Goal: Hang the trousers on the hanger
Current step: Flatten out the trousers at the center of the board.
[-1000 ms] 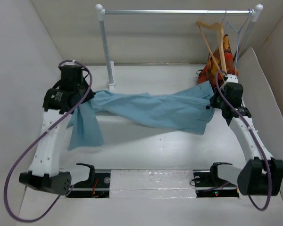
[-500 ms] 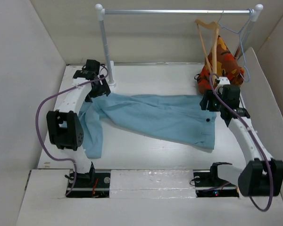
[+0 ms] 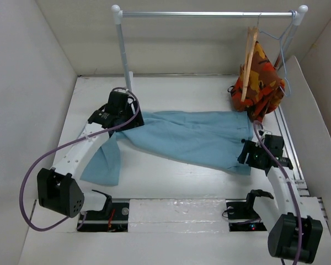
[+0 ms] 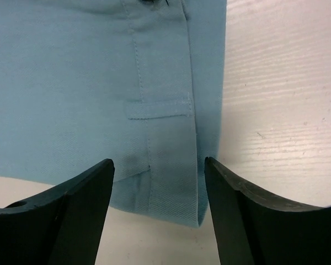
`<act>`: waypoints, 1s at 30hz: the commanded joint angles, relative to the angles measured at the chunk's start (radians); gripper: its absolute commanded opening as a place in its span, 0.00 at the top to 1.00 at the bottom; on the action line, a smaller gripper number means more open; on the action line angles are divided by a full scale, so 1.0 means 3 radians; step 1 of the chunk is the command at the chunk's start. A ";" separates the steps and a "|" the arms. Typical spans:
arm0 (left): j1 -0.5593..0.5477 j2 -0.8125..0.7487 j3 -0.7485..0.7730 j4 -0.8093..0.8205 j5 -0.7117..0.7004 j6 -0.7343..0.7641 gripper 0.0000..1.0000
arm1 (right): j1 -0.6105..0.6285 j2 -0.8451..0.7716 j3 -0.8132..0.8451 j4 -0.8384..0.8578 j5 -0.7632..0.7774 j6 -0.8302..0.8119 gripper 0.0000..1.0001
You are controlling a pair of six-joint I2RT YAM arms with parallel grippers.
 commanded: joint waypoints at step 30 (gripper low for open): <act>0.0003 -0.0489 -0.0668 0.0776 0.0962 0.0132 0.32 | -0.0213 0.0907 0.1261 -0.1199 0.2042 0.1150 1.00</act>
